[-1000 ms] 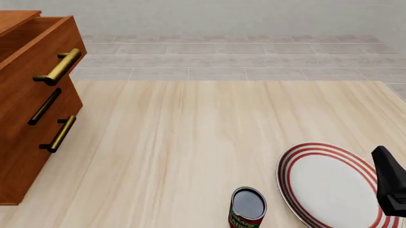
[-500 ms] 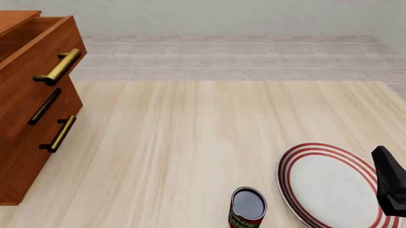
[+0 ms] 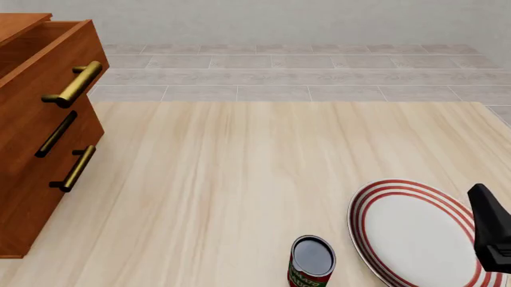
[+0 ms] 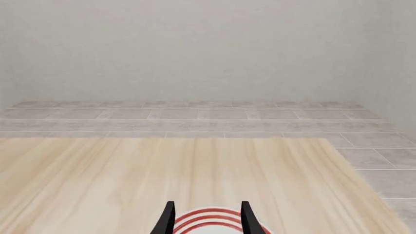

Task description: Put the bowl on top of the cabinet.

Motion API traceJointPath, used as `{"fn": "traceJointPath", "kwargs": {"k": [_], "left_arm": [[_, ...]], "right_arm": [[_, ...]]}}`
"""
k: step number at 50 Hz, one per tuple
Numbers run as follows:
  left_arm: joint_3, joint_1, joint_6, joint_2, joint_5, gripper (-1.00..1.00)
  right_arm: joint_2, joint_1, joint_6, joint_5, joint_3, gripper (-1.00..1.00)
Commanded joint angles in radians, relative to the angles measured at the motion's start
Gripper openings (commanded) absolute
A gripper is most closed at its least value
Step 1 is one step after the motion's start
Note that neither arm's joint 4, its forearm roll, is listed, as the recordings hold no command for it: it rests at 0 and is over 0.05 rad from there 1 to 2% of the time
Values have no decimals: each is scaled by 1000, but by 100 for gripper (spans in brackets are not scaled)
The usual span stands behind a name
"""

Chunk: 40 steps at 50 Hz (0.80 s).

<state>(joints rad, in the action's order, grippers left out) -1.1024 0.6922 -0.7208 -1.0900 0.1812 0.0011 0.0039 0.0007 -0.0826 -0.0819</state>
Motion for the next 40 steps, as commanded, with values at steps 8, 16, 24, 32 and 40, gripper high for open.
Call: {"fn": "traceJointPath", "kwargs": {"k": [8,16,24,32,40], "left_arm": [[-9,25,8,-33,-24,-100],[-13,33,14,-43,-28,-100],[-8,27,12,-51,-30,-100],[-3,35,17,-58,-36,-100],[-2,45,18,-73,-47,-100]], "right_arm": [[0,0,0,0,0,100],[0,0,0,0,0,100],[0,0,0,0,0,100],[0,0,0,0,0,100],[0,0,0,0,0,100]]}}
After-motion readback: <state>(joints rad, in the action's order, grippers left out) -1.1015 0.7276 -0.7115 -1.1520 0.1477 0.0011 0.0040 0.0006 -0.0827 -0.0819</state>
